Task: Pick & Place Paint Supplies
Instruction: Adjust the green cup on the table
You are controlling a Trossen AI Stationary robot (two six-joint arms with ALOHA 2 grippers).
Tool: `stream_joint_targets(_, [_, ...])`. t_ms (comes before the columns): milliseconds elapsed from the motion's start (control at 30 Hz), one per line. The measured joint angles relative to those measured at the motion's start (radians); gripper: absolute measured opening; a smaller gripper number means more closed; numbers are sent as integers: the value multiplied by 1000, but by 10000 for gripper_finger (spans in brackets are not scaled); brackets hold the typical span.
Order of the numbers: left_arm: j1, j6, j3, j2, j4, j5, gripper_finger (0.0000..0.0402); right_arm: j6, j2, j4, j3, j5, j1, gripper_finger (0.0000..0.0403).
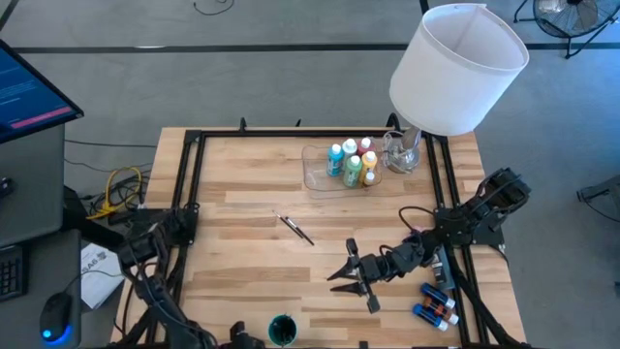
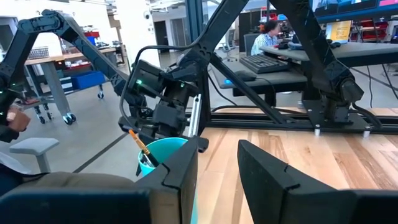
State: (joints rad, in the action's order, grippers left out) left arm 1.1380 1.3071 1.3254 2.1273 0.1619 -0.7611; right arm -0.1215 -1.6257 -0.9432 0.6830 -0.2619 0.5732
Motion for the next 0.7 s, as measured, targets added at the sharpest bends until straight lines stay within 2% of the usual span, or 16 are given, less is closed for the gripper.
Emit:
stream_joint_targets(133, [-22,-9,0,0,-1,17,147,0,0,0,0,0,0,108])
stream_joint_targets(267, [-37,7,0,0,5,23,177,0,0,0,0,0,0,108])
stream_joint_targets(533, [-52,7,0,0,24,24,186,0,1,1,0,0,0,108])
stream_joint_targets(700, [-44,0,0,0,34,-28,186,0,1,1,0,0,0,108])
